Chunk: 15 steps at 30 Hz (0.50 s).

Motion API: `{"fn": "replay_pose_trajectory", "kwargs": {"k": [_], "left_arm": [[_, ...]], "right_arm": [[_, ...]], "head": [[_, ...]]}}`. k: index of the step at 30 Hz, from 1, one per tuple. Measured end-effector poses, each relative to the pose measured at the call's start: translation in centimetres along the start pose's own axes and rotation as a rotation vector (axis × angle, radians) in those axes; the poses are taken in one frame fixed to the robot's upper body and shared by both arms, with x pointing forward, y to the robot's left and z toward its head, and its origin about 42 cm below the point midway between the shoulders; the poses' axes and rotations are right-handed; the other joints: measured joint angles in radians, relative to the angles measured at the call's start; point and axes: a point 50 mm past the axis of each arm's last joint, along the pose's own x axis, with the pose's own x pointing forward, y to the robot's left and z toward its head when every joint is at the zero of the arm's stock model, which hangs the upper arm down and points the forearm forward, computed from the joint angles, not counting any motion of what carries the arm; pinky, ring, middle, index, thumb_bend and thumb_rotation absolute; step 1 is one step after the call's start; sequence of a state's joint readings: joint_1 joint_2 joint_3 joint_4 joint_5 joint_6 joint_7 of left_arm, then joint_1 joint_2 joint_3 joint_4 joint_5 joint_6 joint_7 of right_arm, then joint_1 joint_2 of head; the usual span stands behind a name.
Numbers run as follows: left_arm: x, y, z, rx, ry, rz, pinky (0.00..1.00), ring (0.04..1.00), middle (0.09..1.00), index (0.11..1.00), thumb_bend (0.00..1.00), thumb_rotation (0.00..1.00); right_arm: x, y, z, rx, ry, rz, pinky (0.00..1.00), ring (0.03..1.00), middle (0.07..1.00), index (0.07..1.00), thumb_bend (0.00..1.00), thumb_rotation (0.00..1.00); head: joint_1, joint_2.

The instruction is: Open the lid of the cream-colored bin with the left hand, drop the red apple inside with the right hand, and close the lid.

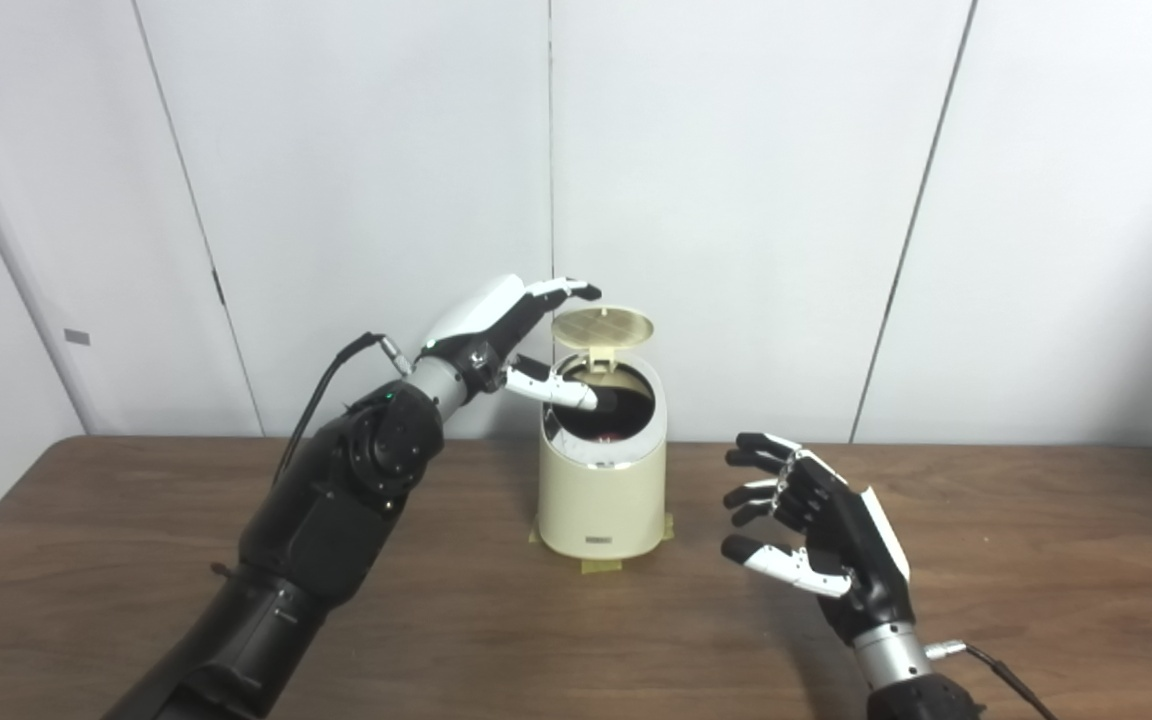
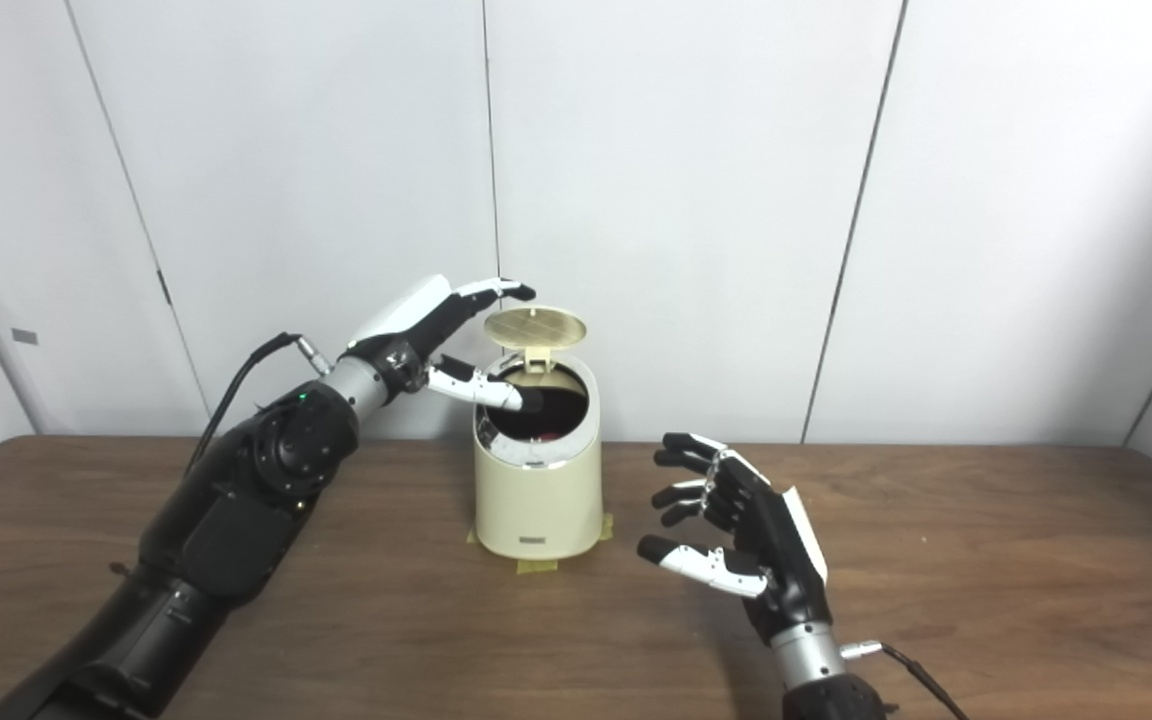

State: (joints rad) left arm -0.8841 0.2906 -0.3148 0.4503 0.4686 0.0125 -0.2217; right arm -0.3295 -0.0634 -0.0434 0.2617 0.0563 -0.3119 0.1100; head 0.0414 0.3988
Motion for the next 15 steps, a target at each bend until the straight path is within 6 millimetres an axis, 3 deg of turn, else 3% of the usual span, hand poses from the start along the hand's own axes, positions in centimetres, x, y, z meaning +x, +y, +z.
{"fn": "replay_pose_trajectory", "kwargs": {"k": [10, 15], "left_arm": [[-0.8, -0.9, -0.6, -0.003, 0.006, -0.045, 0.98, 1.000, 0.886, 0.842, 0.96, 0.43], [-1.3, -0.2, 0.0, 0.013, -0.020, -0.057, 1.00, 1.000, 0.866, 0.825, 0.96, 0.43]], "right_arm": [[0.2, 0.8, 0.2, 0.020, 0.017, -0.018, 0.50, 0.562, 0.706, 0.717, 0.84, 0.27], [0.2, 0.9, 0.3, 0.014, 0.016, -0.023, 0.51, 0.551, 0.703, 0.715, 0.84, 0.26]], "head": [[-0.008, 0.009], [-0.011, 0.014]]}}
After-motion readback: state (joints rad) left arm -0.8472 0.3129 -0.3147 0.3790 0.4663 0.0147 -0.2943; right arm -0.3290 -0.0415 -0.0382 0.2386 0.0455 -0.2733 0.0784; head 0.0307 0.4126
